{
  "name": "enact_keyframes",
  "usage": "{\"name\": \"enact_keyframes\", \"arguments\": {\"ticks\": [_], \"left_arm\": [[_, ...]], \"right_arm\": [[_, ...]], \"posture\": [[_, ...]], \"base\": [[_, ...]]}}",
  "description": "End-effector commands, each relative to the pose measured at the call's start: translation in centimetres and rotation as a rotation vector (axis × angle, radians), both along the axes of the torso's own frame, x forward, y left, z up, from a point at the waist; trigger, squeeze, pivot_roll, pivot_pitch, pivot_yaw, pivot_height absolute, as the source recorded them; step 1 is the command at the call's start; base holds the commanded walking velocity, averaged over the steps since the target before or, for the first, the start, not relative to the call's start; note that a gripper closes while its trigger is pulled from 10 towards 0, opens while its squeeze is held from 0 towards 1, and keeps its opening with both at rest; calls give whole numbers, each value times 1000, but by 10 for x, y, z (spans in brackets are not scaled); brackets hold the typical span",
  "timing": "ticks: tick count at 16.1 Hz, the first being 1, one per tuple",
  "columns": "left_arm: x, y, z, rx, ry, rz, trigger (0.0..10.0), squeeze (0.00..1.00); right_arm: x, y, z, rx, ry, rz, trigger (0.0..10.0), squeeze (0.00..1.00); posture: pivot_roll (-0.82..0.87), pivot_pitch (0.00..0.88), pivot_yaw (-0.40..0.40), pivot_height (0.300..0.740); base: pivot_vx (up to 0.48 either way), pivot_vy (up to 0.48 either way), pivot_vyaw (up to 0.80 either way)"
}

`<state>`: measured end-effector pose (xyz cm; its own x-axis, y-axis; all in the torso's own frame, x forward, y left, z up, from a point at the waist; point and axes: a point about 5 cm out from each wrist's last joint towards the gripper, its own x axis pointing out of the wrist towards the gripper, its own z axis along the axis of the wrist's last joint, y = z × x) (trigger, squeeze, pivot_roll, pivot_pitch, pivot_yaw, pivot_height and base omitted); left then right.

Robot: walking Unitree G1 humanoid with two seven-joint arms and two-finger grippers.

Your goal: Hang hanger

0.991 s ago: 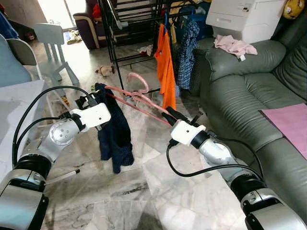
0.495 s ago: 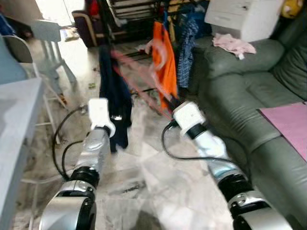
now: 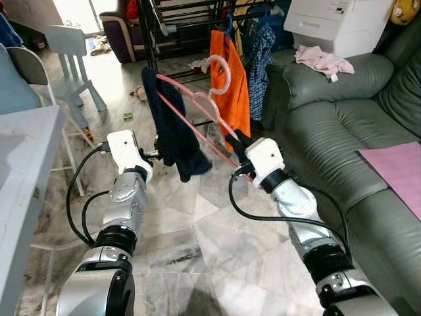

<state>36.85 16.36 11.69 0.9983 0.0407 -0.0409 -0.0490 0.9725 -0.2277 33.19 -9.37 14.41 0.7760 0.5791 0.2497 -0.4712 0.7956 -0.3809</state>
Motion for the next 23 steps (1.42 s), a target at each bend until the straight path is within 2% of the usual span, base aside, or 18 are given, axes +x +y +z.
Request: {"name": "enact_keyframes", "arguments": {"ticks": [1,5,7,8,9,10,11,12,13,14,15,21,22,23], "left_arm": [[3,-1,10,-3,-35,-4,10000,0],[6,-7,17,-13,-61,-15,10000,0],[7,-8,19,7,-65,-20,10000,0],[7,-8,19,15,-63,-18,8706,0],[8,-5,20,37,-65,-12,118,0],[8,-3,20,53,-68,-9,118,0],[7,1,20,63,-69,-5,980,0],[7,3,21,74,-74,-6,0,0],[7,3,22,85,-77,-18,1529,0],[7,1,23,101,-84,-40,9451,0],[6,-2,23,115,-90,-60,10000,0],[-3,-23,28,181,-170,-207,10000,0],[-4,-21,27,201,-180,-195,10000,1000],[-5,-17,27,210,-185,-175,10000,1000]], "right_arm": [[-4,10,12,36,-34,58,10000,0],[-18,17,10,28,5,177,10000,0],[-21,16,9,14,7,195,10000,0],[-22,15,9,13,10,195,10000,0],[-23,13,11,11,12,197,10000,0],[-23,13,12,10,13,199,10000,0],[-24,12,12,6,13,202,10000,0],[-25,12,12,3,16,206,10000,0],[-26,12,12,-2,17,210,10000,0],[-26,13,12,-8,13,213,10000,0],[-25,14,13,-10,10,212,10000,0],[-22,14,17,-21,-13,198,10000,0],[-22,14,18,-22,-15,197,10000,0],[-22,13,18,-24,-17,196,10000,0]], "posture": [[-118,0,62,740],[-129,0,66,740],[-129,0,66,740],[-129,0,66,740],[-129,0,66,740],[-129,0,66,740],[-134,0,71,740],[-134,0,71,740],[-134,0,71,740],[-130,0,69,740],[-130,0,69,740],[-124,0,65,740],[-123,0,64,740],[-127,0,66,740]], "base": [[0,0,0],[0,0,0],[0,0,0],[0,0,0],[0,0,0],[0,0,0],[0,0,0],[0,0,0],[0,0,0],[0,0,0],[0,0,0],[0,0,0],[0,0,0],[0,0,0]]}}
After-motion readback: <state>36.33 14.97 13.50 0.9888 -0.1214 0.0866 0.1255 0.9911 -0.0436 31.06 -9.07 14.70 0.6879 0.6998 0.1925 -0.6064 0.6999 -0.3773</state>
